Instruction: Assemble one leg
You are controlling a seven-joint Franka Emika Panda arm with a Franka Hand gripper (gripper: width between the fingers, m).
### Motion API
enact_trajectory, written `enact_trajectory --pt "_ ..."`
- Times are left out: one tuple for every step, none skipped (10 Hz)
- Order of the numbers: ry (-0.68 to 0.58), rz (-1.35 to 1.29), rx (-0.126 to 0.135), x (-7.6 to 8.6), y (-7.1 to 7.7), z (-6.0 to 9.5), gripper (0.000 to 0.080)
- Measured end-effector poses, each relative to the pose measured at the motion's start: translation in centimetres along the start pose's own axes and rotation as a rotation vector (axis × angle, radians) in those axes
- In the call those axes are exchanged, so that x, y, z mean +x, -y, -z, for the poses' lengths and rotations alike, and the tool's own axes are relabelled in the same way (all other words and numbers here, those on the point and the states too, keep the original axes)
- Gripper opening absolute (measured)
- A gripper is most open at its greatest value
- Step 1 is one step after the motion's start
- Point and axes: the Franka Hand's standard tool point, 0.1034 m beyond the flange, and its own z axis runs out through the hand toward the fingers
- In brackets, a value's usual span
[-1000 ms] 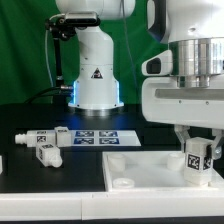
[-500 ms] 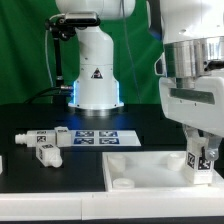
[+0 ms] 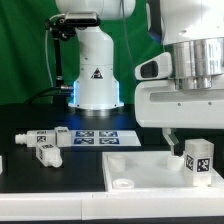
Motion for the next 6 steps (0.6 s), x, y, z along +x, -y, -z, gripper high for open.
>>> enact_trajectory --pt "-0.001 0.044 -0.001 0.2 -0.1 0.0 0.0648" --pt "-0.002 0.126 -0.002 0.3 -0.2 0.0 0.0648" --pt "-0.005 0.226 -0.007 0.4 -0.3 0.0 0.0649" --pt "-0.01 0.447 -0.027 0.7 -0.5 0.1 0.0649" --pt "-0.015 0.575 -0.035 1.1 -0.5 0.3 0.0649" --pt "-0.013 0.688 -0.047 1.2 -0.4 0.4 0.0649"
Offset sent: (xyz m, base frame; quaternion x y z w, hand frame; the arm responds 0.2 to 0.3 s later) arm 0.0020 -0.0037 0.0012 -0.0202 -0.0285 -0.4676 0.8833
